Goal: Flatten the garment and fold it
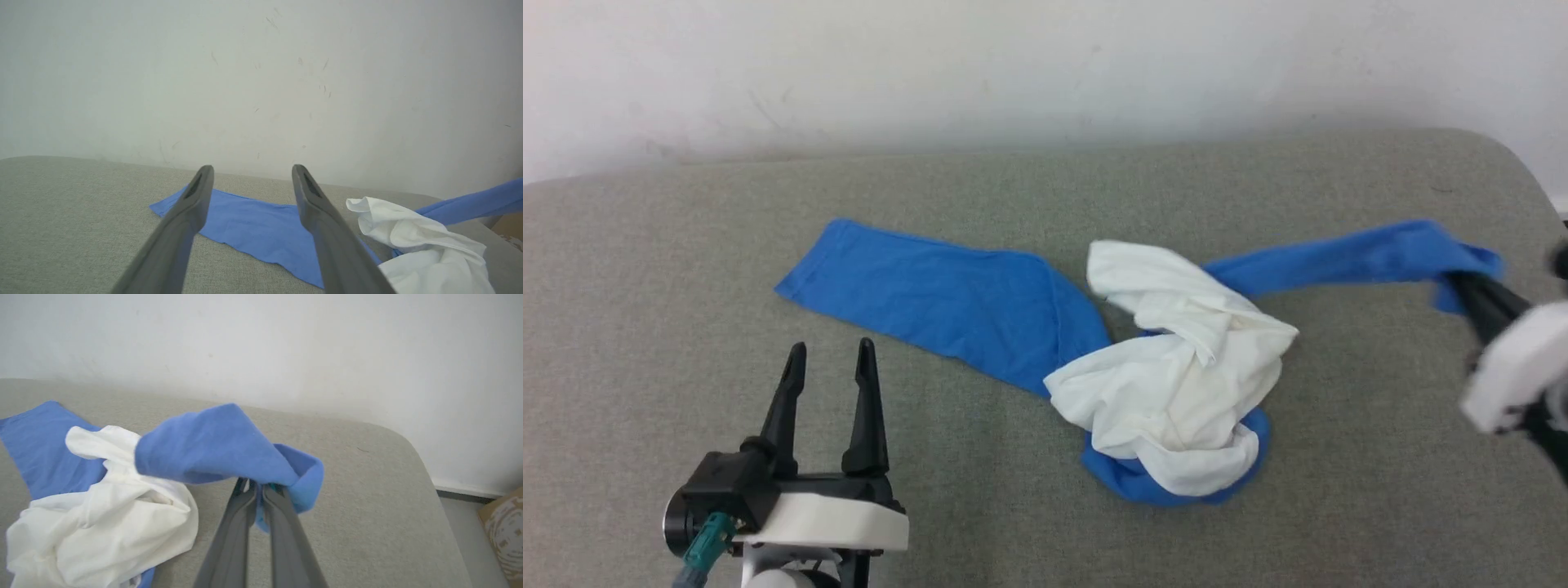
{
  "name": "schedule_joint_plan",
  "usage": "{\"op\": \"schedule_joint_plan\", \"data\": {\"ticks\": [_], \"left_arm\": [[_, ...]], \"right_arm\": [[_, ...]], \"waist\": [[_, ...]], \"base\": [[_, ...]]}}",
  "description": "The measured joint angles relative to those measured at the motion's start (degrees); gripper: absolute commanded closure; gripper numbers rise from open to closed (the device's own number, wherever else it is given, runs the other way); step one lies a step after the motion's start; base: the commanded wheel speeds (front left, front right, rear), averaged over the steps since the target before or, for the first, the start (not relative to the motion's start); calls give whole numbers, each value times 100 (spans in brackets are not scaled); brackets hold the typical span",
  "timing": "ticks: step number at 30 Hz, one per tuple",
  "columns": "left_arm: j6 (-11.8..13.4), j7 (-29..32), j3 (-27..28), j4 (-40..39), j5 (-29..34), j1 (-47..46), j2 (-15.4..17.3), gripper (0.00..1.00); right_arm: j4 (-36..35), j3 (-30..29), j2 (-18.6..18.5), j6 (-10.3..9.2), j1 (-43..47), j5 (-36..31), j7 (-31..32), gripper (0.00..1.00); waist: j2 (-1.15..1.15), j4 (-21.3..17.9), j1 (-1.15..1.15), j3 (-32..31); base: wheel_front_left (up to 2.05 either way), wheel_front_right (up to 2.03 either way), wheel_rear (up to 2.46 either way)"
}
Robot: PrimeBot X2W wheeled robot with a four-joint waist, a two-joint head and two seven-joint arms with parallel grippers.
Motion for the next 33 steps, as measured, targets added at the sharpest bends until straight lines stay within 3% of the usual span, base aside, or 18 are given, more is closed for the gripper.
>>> {"op": "schedule_joint_plan", "data": {"ticks": [9,13,16,17,18,26,29,33], "left_arm": [[45,0,-46,58,-18,-87,-2,0],[46,0,-37,86,-18,-87,-3,0],[46,0,5,96,-14,-87,-2,0],[46,0,25,100,-8,-87,-2,0],[46,0,37,109,-4,-87,-1,0],[45,0,98,186,4,-86,-2,0],[44,0,112,191,10,-86,-3,0],[44,0,123,189,10,-84,-3,0]], "right_arm": [[1991,-2780,294,0,684,-198,-307,100],[2707,-4031,417,0,871,-788,-701,100],[2965,-4601,553,0,862,-1326,-1012,100],[2991,-4645,645,0,845,-1458,-1090,69],[2997,-4679,768,0,800,-1543,-1201,0],[2360,-4521,1328,0,470,-1939,-2104,0],[2011,-4038,1450,-1,425,-1894,-1885,0],[1584,-3055,1483,0,430,-1590,-1149,0]], "waist": [[0,107,0,187],[0,178,0,226],[0,179,0,243],[0,164,0,242],[0,146,-1,241],[0,21,-1,140],[0,-22,-1,104],[0,-73,-1,79]], "base": [[0,0,0],[0,0,0],[0,0,0],[0,0,0],[0,0,0],[0,0,0],[0,0,0],[0,0,0]]}}
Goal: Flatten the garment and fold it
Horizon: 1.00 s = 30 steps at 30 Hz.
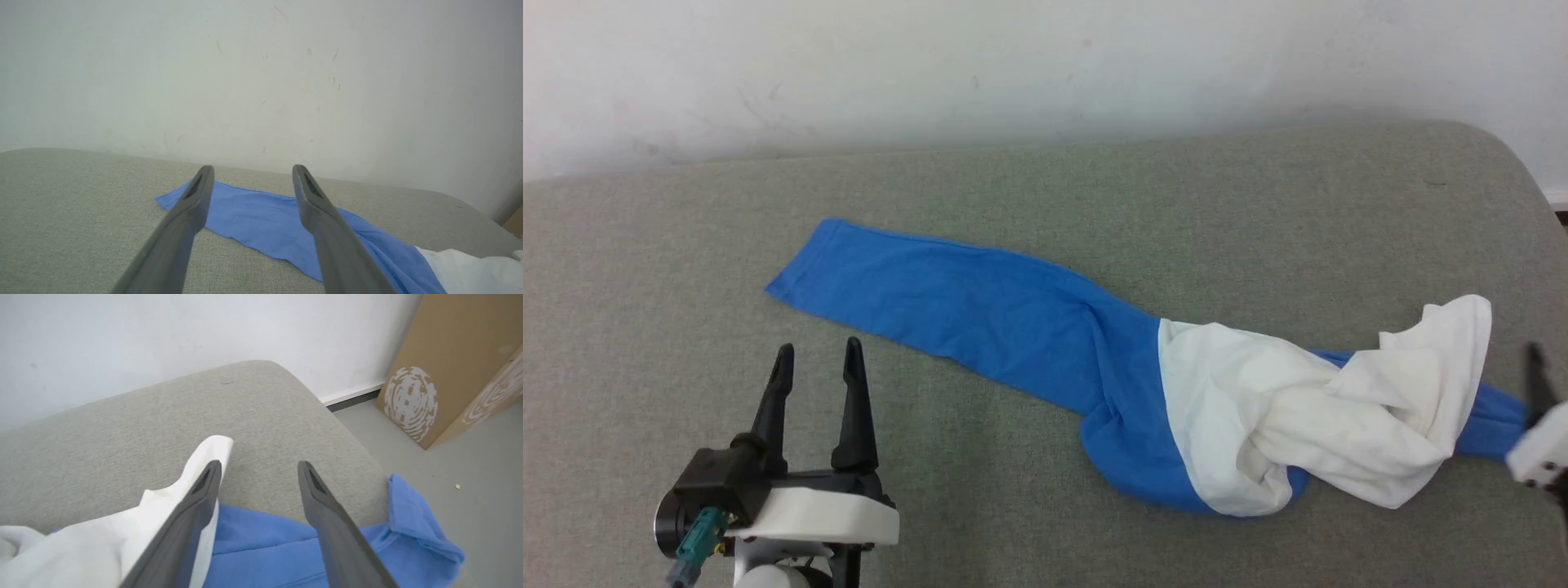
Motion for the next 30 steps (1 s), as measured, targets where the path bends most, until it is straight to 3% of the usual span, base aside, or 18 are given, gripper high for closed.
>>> {"op": "schedule_joint_plan", "data": {"ticks": [4,10,11,12,13,18,23,26,30], "left_arm": [[0,0,-3,-3,0,0,0,0],[1,0,-30,1,-1,-2,1,0],[1,0,-37,5,-1,-2,1,0],[1,0,-42,12,-2,-2,0,0],[2,0,-51,16,-5,-2,0,0],[3,0,-40,54,-9,2,1,0],[-3,0,-36,112,1,38,0,0],[-29,0,-46,144,1,84,1,0],[-54,0,-47,157,1,160,0,0]], "right_arm": [[-235,816,-75,0,5,432,846,0],[-70,1491,-296,0,51,822,1881,0],[-12,1535,-321,0,76,838,1980,47],[18,1578,-333,-1,94,900,2030,77],[22,1605,-336,-1,97,947,2050,100],[-292,1552,-348,-1,88,854,1513,100],[-1196,1514,-140,-1,129,528,948,100],[-1934,1575,68,0,505,396,1067,100],[-3051,1660,324,0,1638,314,1701,100]], "waist": [[0,-40,0,32],[0,-47,0,109],[0,-42,1,113],[0,-36,0,111],[0,-32,0,104],[0,-50,0,20],[0,-105,0,-167],[0,-143,0,-303],[0,-180,0,-478]], "base": [[0,0,0],[0,0,0],[0,0,0],[0,0,0],[0,0,0],[0,0,0],[0,0,0],[0,0,0],[0,0,0]]}}
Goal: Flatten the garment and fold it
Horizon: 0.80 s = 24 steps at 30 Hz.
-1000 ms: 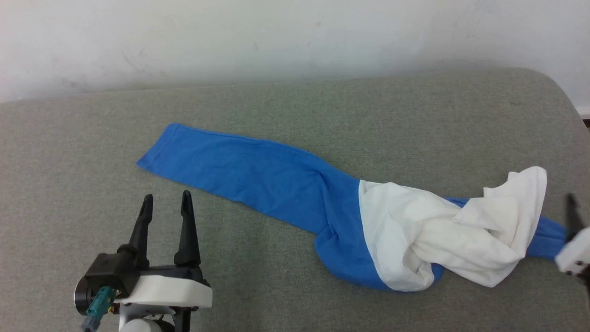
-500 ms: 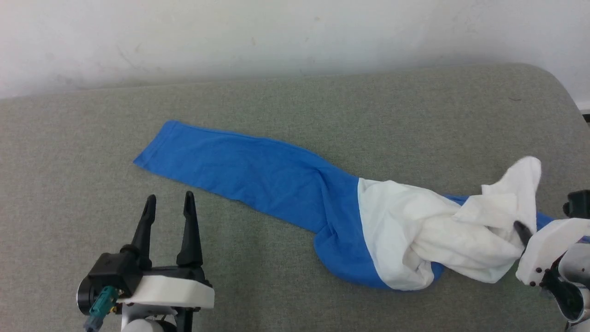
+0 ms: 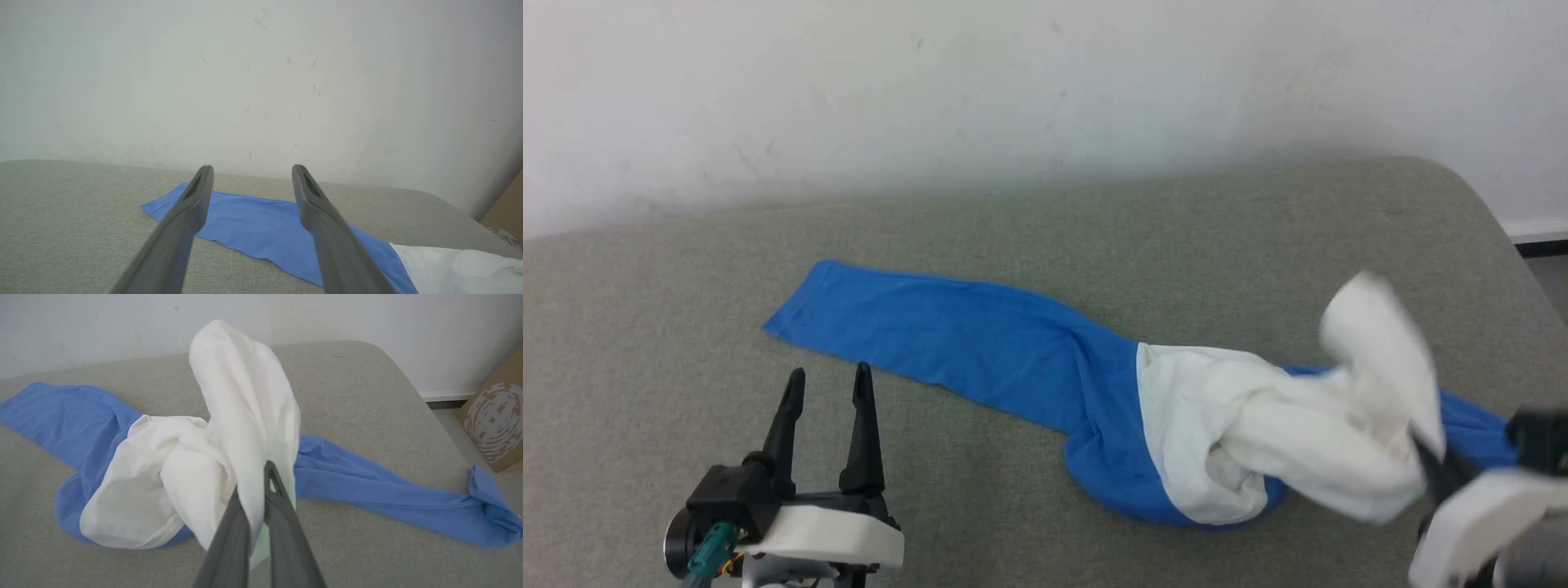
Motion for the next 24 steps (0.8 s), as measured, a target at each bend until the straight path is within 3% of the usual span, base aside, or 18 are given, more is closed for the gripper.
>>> {"op": "schedule_joint_plan", "data": {"ticks": [6,13,14,15,24], "left_arm": [[-10,0,41,10,27,90,0,0],[-56,0,66,81,36,91,0,0],[-56,0,67,102,36,91,-1,0],[-56,0,71,125,36,91,0,0],[-42,0,86,247,42,85,0,0]], "right_arm": [[-913,381,246,-1,1578,229,1125,100],[-490,86,354,-1,2409,367,1781,100],[-370,51,355,-1,2411,357,1764,96],[-289,43,354,0,2402,335,1664,0],[-99,-209,405,-1,1329,327,-969,0]], "waist": [[0,-169,0,-76],[0,-303,0,-65],[0,-310,0,-58],[0,-314,1,-51],[0,-323,1,31]], "base": [[0,0,0],[0,0,0],[0,0,0],[0,0,0],[0,0,0]]}}
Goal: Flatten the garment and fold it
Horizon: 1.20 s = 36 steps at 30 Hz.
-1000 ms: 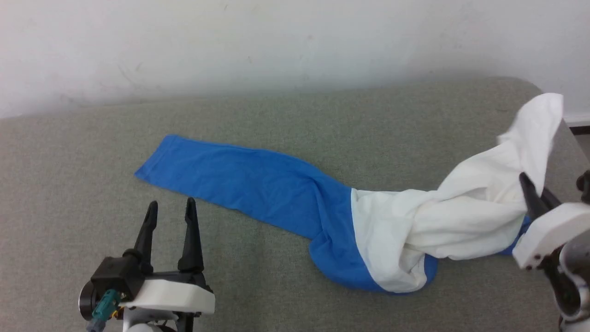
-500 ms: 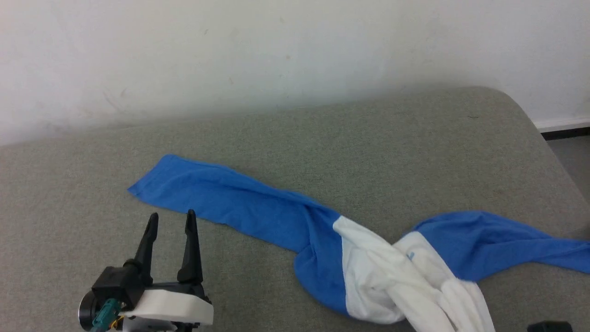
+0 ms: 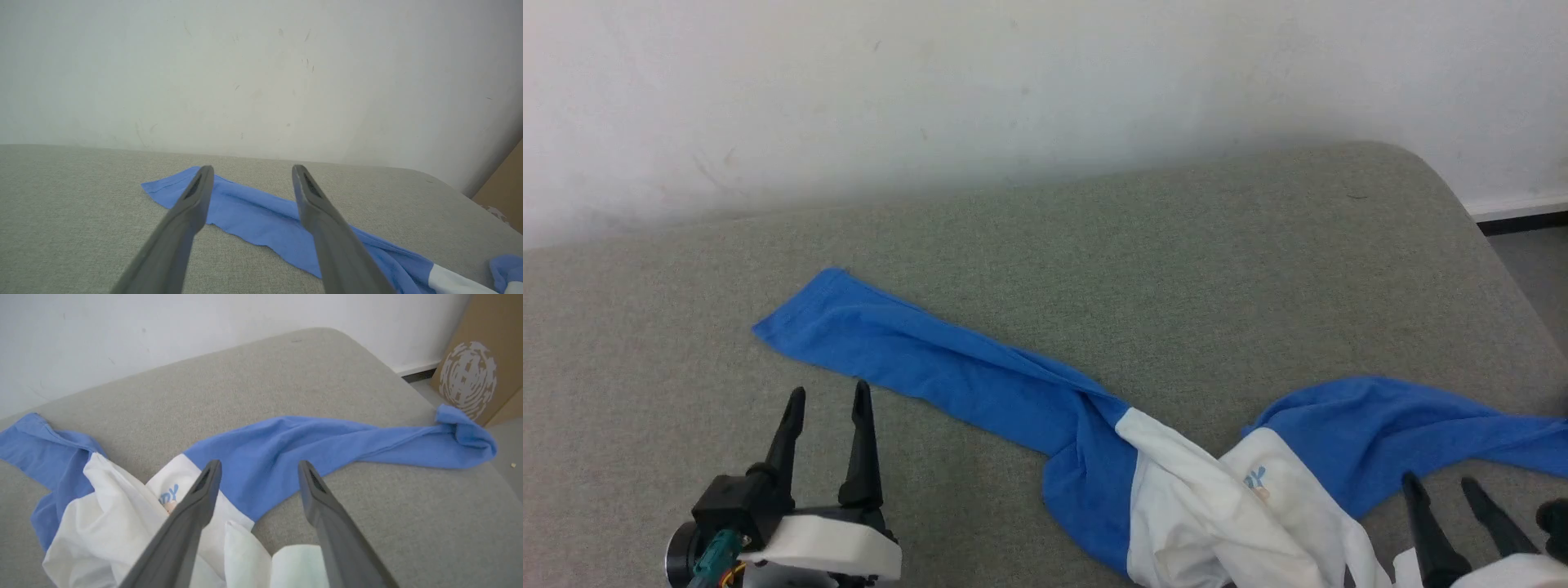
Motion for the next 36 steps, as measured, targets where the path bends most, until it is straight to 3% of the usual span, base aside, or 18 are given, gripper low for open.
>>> {"op": "schedule_joint_plan", "data": {"ticks": [6,14,29,34,35,36], "left_arm": [[-19,0,-107,225,152,-174,1,0],[-415,279,-669,951,208,-1302,0,0],[-613,2940,-1348,3383,26,-3385,145,0],[-645,4043,-1638,3648,64,-3895,299,0],[-664,4255,-1755,3645,86,-3962,347,11],[-667,4448,-1944,3638,159,-4031,415,53]], "right_arm": [[-53,324,-26,0,-535,-378,-868,0],[-208,886,-102,0,-849,-635,-1149,0],[-4,1178,-153,0,-1253,-517,-1414,0],[167,1191,-138,0,-1257,-389,-1449,0],[190,1204,-132,0,-1260,-343,-1460,0],[204,1218,-125,0,-1261,-321,-1474,0]], "waist": [[0,0,0,82],[0,-40,0,403],[0,-465,1,1119],[0,-597,0,1195],[0,-612,-1,1196],[0,-619,-1,1191]], "base": [[0,0,0],[0,0,0],[0,0,0],[0,0,0],[0,0,0],[0,0,0]]}}
